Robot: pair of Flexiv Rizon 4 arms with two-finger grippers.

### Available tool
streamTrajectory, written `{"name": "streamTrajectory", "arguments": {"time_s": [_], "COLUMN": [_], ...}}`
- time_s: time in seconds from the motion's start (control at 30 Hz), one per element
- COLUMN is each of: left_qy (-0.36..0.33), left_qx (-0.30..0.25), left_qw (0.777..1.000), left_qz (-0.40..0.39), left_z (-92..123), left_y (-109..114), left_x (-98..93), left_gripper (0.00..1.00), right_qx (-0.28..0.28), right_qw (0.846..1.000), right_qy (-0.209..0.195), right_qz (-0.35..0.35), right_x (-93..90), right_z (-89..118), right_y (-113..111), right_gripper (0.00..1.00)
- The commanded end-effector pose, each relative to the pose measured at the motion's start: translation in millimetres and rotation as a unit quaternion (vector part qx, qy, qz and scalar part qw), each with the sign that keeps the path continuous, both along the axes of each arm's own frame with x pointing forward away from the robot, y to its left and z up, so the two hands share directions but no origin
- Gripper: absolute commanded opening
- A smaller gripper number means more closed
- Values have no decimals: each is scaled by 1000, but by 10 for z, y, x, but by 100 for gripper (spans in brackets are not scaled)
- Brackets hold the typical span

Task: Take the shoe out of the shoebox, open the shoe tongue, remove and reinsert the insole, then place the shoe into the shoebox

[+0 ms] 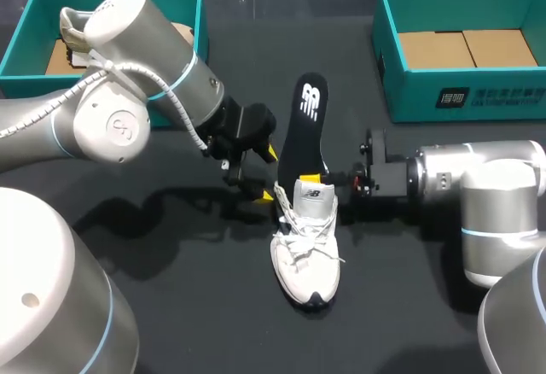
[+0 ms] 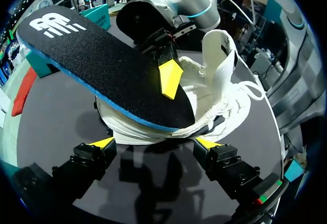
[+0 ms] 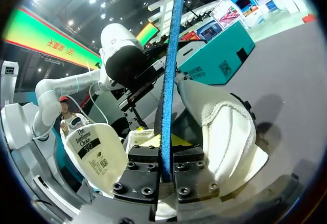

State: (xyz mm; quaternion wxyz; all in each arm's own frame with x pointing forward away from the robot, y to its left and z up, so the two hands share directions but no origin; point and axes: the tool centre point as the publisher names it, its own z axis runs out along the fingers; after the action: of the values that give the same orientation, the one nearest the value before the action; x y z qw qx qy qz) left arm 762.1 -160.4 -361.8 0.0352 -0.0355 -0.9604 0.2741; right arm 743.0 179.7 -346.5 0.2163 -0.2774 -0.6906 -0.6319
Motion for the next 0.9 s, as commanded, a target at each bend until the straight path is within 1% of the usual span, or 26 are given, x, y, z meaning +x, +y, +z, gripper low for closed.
{"name": "streamTrajectory", "arguments": {"time_s": [0.03,0.1,0.13,0.2,0.3,0.4,0.53,0.9], "left_qy": [0,0,0,0,0,0,0,0], "left_qx": [0,0,0,0,0,0,0,0], "left_qw": [1000,1000,1000,1000,1000,1000,1000,1000], "left_qz": [-1,-1,-1,-1,-1,-1,-1,-1], "left_z": [4,4,4,4,4,4,4,4], "left_y": [4,4,4,4,4,4,4,4], "left_x": [-1,-1,-1,-1,-1,-1,-1,-1], "left_gripper": [100,100,100,100,100,100,100,100], "right_qx": [0,0,0,-1,-2,-4,-5,-10], "right_qw": [1000,1000,1000,1000,999,999,999,998], "right_qy": [-6,-14,-18,-24,-32,-38,-46,-69], "right_qz": [-3,-3,-3,-2,0,3,6,11], "right_x": [-113,-96,-85,-63,-29,-5,7,13], "right_z": [-90,-39,-18,19,64,100,141,238], "right_y": [37,44,45,48,56,63,70,82], "right_gripper": [0,2,12,22,27,28,34,36]}}
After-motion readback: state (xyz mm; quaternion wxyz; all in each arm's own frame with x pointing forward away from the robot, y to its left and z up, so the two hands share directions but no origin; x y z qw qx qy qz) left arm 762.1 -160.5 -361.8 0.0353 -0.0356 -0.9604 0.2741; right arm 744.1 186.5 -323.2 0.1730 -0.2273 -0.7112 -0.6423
